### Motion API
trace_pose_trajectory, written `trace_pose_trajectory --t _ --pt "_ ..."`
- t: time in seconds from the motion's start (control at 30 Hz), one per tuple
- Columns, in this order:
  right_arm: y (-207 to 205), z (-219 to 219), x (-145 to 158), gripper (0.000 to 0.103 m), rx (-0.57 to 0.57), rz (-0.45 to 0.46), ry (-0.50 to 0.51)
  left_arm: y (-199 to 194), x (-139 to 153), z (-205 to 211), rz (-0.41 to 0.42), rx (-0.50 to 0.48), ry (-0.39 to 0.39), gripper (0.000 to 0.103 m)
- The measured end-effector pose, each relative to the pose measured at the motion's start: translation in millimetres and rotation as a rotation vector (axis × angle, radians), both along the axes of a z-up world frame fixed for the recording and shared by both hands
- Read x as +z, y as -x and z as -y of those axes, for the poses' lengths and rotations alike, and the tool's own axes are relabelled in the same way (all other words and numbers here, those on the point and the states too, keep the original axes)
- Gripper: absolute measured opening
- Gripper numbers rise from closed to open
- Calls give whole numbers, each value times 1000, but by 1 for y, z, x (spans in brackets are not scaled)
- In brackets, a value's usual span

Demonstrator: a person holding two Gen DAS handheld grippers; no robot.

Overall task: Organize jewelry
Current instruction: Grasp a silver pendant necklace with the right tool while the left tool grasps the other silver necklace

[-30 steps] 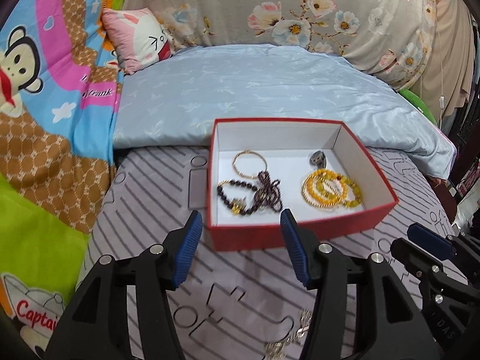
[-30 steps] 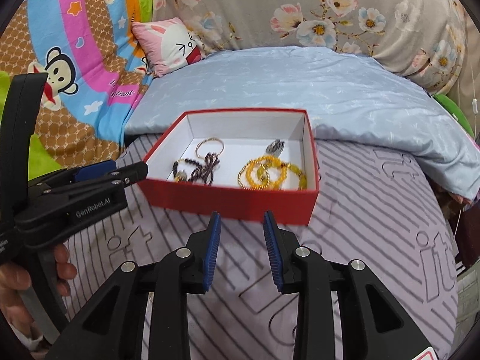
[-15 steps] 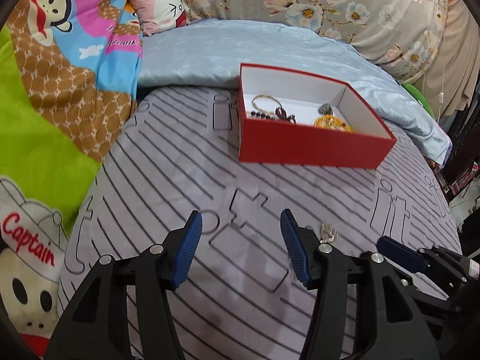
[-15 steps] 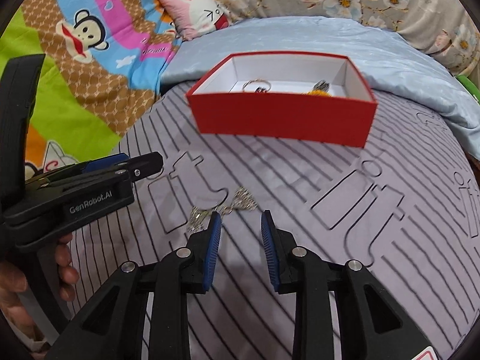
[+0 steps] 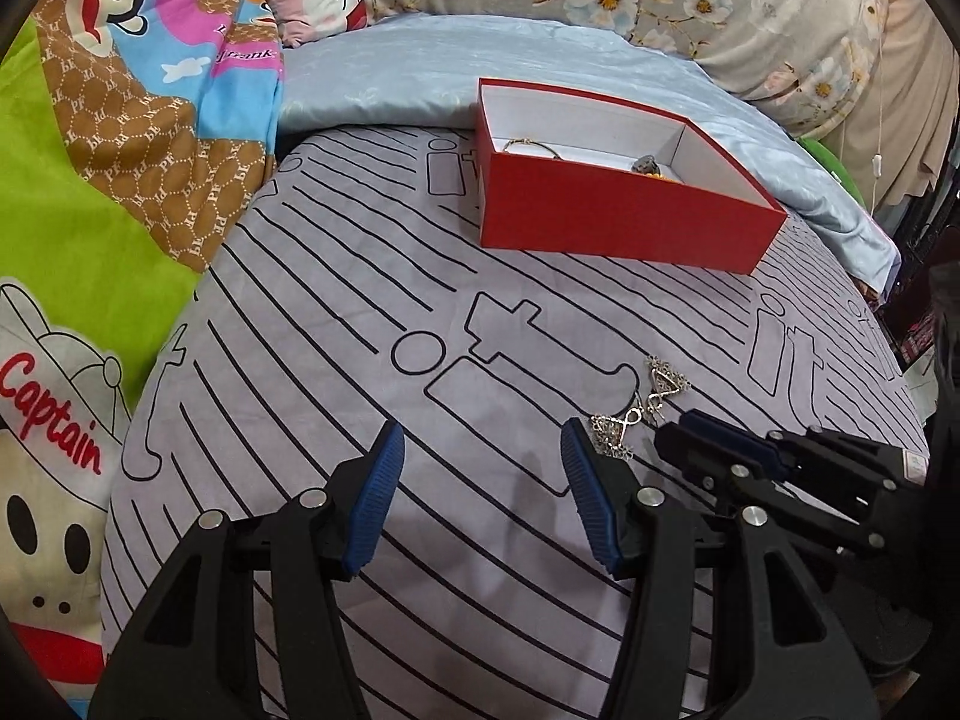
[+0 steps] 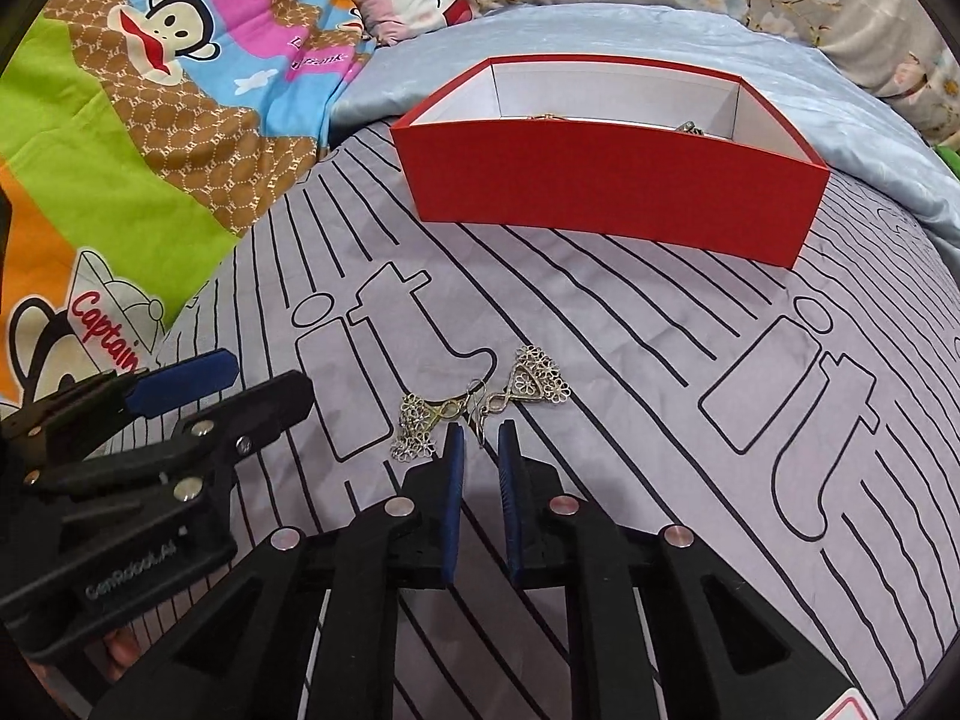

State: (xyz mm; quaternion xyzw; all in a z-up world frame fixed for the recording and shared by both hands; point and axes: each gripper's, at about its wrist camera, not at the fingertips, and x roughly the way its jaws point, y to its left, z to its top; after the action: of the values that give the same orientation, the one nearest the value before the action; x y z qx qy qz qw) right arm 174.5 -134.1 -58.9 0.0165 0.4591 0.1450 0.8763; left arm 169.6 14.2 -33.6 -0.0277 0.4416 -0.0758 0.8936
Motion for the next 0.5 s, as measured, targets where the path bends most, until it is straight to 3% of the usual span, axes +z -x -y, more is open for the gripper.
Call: trace_pose_trajectory --t 0.17,0.5 --pt "-4 0 -3 0 0 -7 -5 0 -1 2 -4 -6 6 52" --pt "3 25 10 0 -68 26 -25 -2 -8 20 -26 -56 36 52"
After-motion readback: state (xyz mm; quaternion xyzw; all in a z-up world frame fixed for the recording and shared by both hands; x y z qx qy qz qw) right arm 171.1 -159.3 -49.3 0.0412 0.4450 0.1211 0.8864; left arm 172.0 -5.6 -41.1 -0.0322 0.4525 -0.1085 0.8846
